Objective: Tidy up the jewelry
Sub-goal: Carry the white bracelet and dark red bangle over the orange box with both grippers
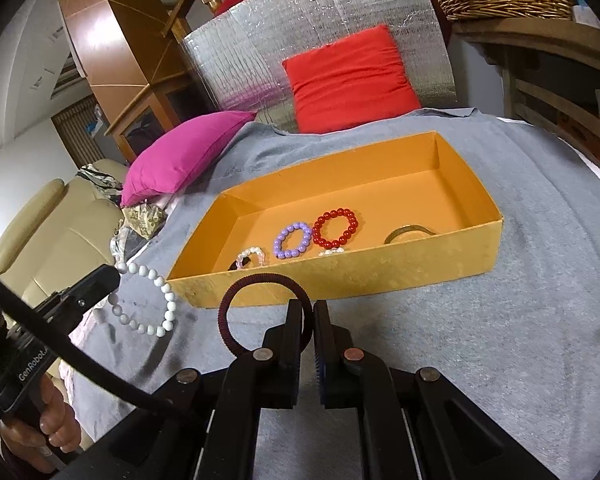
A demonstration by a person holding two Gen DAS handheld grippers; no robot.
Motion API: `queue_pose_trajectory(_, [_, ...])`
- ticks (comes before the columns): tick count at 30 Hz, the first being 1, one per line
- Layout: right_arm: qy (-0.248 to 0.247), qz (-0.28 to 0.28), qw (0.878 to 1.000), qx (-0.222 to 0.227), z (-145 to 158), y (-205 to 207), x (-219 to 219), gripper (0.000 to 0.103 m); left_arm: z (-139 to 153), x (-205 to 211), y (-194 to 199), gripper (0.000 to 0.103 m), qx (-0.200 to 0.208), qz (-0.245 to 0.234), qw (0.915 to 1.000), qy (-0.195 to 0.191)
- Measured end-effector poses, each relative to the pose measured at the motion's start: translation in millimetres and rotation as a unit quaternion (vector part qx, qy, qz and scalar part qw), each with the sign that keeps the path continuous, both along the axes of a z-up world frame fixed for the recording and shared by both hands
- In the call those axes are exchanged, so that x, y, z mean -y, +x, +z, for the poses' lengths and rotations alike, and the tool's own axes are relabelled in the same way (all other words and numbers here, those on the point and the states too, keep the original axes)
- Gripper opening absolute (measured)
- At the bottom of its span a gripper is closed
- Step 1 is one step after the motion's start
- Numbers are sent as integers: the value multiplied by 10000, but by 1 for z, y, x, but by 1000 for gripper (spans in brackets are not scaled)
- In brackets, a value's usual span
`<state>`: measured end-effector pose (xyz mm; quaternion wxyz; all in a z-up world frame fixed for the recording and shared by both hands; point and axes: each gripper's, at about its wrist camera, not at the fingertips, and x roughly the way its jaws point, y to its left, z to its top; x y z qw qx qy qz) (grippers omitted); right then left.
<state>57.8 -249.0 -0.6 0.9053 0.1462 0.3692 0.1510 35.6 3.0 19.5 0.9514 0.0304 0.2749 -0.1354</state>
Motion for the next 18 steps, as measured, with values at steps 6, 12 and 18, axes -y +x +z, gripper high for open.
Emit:
queue_pose_trajectory(6, [-6,-164,9997,166,6,9,2,6,4,-1,5,9,9,62,10000,35])
queue_pose_trajectory(12, [139,-302,9989,333,20,24,2,6,13,3,15,9,93,112,9999,91])
queue_pose_trajectory(18, [135,-347,9986,383,29,48,-5,6,22,11,39,9,180,139,9994,241])
